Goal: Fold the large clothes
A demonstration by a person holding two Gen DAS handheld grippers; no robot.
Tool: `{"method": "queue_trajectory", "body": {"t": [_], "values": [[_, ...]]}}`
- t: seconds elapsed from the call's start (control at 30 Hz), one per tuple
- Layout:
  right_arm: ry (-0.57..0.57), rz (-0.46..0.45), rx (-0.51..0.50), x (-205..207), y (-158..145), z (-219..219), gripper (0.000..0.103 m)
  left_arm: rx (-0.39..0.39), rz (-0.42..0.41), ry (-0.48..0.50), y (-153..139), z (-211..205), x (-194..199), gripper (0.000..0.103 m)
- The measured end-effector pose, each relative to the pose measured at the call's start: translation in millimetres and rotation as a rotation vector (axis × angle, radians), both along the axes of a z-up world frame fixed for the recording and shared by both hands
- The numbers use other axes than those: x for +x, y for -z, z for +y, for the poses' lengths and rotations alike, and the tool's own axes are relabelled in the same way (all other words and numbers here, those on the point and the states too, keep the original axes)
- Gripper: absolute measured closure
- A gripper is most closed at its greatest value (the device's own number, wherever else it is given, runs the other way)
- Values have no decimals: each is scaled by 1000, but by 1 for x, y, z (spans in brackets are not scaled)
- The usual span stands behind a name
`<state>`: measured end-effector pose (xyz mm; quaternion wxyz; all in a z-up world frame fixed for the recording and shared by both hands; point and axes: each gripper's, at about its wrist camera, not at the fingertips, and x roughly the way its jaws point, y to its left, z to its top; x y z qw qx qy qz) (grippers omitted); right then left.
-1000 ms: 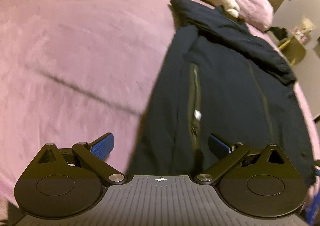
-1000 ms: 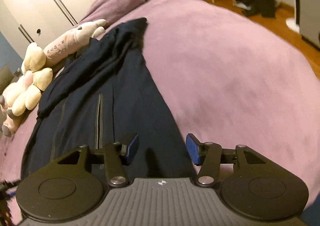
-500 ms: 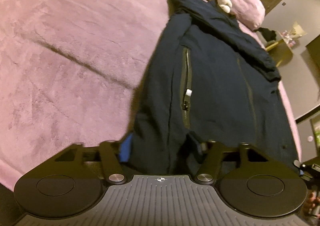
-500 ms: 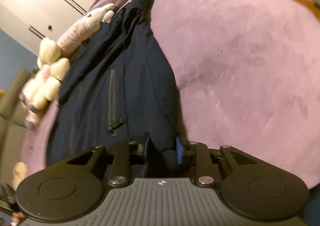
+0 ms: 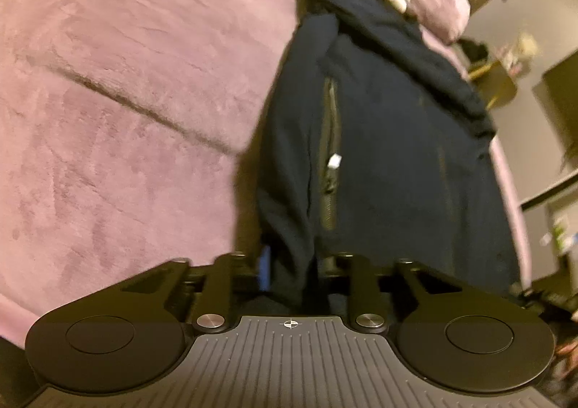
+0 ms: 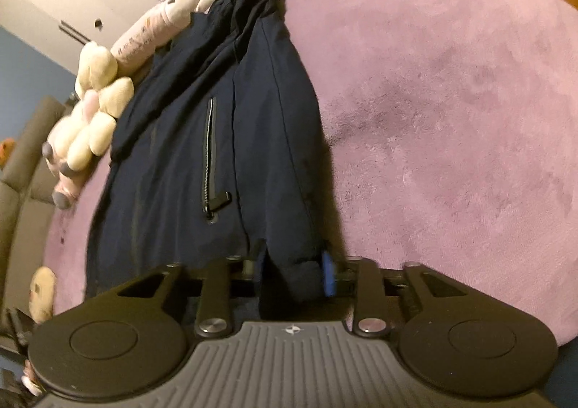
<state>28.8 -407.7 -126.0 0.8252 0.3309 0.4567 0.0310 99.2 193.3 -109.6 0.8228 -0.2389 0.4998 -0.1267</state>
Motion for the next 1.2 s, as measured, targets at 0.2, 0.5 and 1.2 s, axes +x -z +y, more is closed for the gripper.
{"method": "queue_trajectory", "body": {"t": [0.2, 0.5, 1.2], "values": [[43, -106, 125, 8, -27, -6, 84, -84, -118, -23, -48, -4, 13, 84], [187, -279, 187, 80, -71, -20, 84, -199, -189, -204, -84, -1, 104, 85], [332, -91, 16, 264, 6, -4, 83, -156, 1, -346, 5, -25, 268, 78]]}}
